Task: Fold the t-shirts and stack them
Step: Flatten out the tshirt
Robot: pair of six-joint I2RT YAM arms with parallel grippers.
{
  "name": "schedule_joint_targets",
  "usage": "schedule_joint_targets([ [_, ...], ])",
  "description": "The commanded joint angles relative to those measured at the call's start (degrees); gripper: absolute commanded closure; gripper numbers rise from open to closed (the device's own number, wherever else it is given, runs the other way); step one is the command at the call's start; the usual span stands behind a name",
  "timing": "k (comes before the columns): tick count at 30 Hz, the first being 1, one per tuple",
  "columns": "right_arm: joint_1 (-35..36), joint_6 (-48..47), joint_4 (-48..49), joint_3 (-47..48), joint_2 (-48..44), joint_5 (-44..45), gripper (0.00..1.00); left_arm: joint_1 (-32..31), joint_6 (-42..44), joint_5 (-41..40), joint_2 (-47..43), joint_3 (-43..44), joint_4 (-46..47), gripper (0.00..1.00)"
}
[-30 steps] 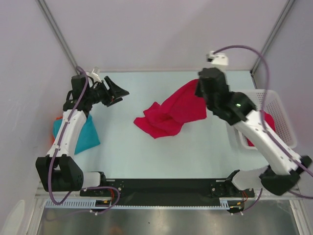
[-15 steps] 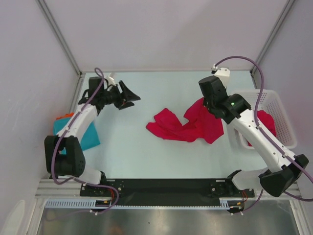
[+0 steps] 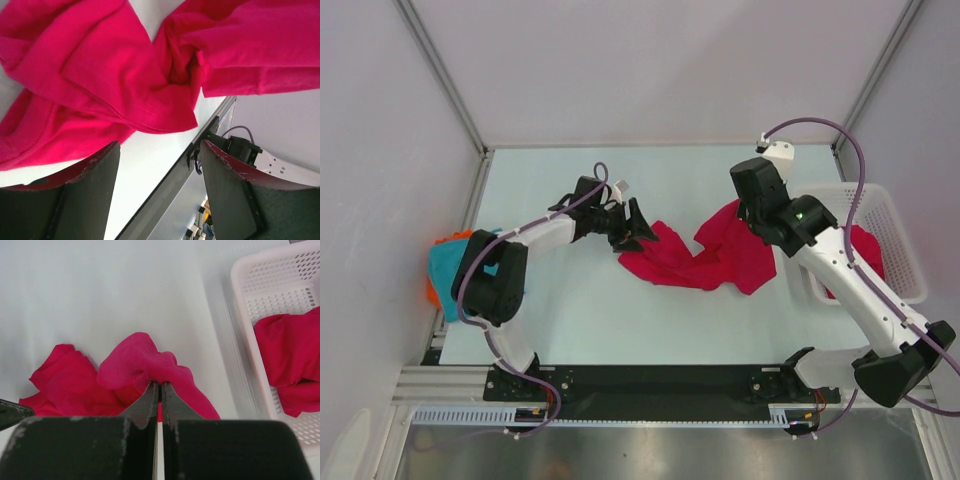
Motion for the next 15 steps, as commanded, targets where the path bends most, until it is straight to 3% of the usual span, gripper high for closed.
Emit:
schedule_joint_targets([
  [1, -0.73, 0.88, 1.79, -0.38, -2.06, 0.63, 1.00, 0.02, -0.89, -0.82, 1.14, 2.26, 4.00, 0.29],
  [15, -1.43, 0.44, 0.65, 0.84, -3.20, 0.45, 1.00, -0.94, -2.03, -1.26, 6.67, 4.37, 6.37, 0.29],
])
